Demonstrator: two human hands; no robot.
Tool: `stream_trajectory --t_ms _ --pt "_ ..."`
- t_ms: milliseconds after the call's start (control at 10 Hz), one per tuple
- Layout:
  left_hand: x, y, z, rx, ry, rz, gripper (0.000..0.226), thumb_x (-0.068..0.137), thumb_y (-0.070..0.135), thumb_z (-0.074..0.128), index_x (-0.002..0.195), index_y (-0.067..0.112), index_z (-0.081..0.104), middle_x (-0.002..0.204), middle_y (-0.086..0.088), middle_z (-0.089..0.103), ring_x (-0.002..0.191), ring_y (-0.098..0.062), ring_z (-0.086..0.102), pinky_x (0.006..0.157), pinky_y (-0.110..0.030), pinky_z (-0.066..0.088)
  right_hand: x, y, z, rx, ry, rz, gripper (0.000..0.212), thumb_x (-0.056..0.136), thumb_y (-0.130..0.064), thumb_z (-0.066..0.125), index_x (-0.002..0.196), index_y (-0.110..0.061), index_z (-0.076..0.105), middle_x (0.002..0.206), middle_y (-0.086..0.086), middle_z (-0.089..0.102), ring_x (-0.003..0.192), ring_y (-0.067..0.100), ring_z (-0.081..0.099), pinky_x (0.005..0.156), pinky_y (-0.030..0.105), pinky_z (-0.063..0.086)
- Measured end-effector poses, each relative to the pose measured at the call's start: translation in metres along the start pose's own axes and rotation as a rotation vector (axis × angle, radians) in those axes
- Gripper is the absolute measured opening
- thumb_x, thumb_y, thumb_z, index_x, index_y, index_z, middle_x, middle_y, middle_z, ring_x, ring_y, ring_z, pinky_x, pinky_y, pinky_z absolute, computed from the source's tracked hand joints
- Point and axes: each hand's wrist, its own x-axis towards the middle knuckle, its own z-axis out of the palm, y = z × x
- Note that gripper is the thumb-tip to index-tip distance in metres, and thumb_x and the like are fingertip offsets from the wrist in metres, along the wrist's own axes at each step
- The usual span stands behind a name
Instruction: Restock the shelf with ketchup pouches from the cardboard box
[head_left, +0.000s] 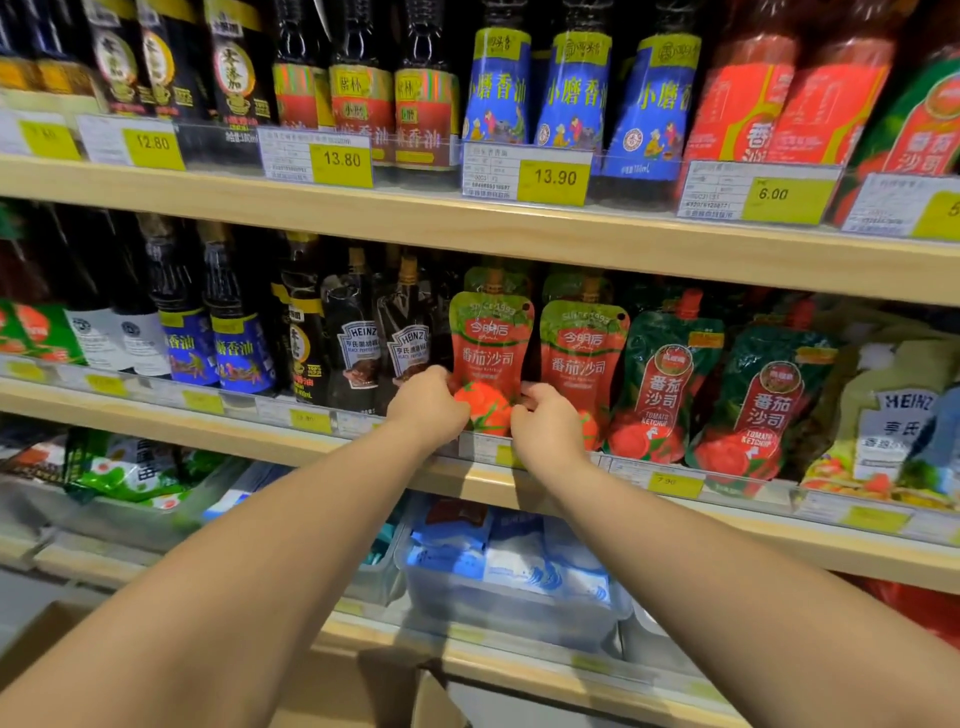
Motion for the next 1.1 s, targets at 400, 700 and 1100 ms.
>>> stream_trajectory --t_ms 400,700,1100 --pt "0.007 0.004 0.011 -0.005 0.033 -0.027 0.046 0.082 0.037 0.063 0.114 0.005 0.052 0.112 -0.016 0.062 0.101 -0.033 0.06 0.083 -0.043 0.051 0.004 -0.004 -0.003 -0.06 -0.11 0.018 0.048 0.093 -0.007 0.038 0.14 -0.011 0.038 0.136 0.01 0.052 0.107 0.026 0.059 0.075 0.027 0.049" --pt "0.003 0.005 0.005 -0.005 0.071 -0.017 0.049 0.082 0.04 0.061 0.117 0.006 0.052 0.107 -0.013 0.065 0.097 -0.031 0.062 0.081 -0.041 0.051 0.004 -0.002 -0.003 -0.045 -0.032 -0.008 0.038 0.085 -0.016 0.052 0.123 -0.012 0.047 0.123 0.009 0.054 0.078 0.015 0.051 0.067 0.028 0.041" --pt "-0.005 -0.022 -0.002 -0.281 0.22 0.08 0.016 0.074 0.013 0.058 0.087 0.022 0.055 0.068 0.01 0.049 0.064 -0.008 0.048 0.055 -0.021 0.035 -0.011 -0.004 0.024 -0.001 -0.013 -0.368 0.028 0.075 -0.016 0.057 0.067 -0.031 0.034 0.067 -0.009 0.038 0.057 0.006 0.036 0.052 0.029 0.03"
